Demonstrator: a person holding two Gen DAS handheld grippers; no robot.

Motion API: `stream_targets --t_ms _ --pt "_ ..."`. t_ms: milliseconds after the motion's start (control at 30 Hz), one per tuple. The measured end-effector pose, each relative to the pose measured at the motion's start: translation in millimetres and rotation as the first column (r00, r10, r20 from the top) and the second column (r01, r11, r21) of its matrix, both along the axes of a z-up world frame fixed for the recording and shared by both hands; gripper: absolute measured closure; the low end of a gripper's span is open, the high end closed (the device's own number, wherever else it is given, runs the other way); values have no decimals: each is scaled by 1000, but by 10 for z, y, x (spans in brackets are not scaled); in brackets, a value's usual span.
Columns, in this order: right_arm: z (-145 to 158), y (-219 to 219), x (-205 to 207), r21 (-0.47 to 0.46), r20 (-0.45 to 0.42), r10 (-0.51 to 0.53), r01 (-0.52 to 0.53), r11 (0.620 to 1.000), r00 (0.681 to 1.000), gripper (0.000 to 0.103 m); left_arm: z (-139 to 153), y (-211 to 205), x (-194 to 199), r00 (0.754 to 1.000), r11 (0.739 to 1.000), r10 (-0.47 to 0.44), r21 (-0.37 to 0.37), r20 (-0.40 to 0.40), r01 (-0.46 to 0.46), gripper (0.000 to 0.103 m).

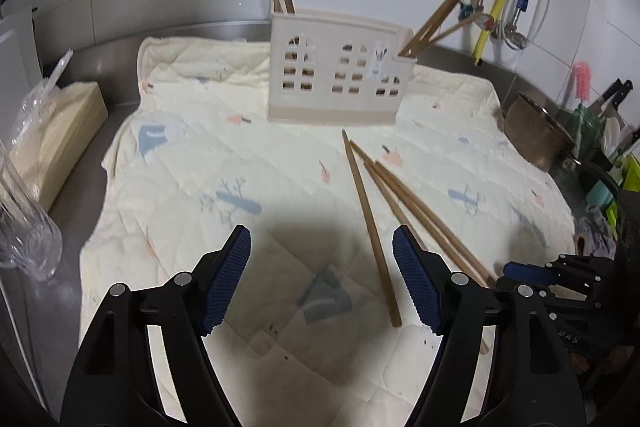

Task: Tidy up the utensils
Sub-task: 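Move both tools back to the mat and close each on a chopstick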

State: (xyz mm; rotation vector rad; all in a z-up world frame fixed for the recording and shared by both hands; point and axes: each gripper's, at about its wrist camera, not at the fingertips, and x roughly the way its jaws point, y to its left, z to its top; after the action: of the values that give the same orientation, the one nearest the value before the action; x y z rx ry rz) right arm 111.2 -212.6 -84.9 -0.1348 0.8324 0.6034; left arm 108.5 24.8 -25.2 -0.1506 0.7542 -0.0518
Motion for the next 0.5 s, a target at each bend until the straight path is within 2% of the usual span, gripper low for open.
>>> stream_targets --t_ms 167,500 --pt "-59 9 13 -9 -10 -4 4 1000 1000 90 -105 -21 -21 1000 1000 -8 -8 -27 8 33" --pt "-114 49 19 -36 -7 7 -7 999 1000 93 -234 -167 -29 997 998 -59 -21 -59 57 41"
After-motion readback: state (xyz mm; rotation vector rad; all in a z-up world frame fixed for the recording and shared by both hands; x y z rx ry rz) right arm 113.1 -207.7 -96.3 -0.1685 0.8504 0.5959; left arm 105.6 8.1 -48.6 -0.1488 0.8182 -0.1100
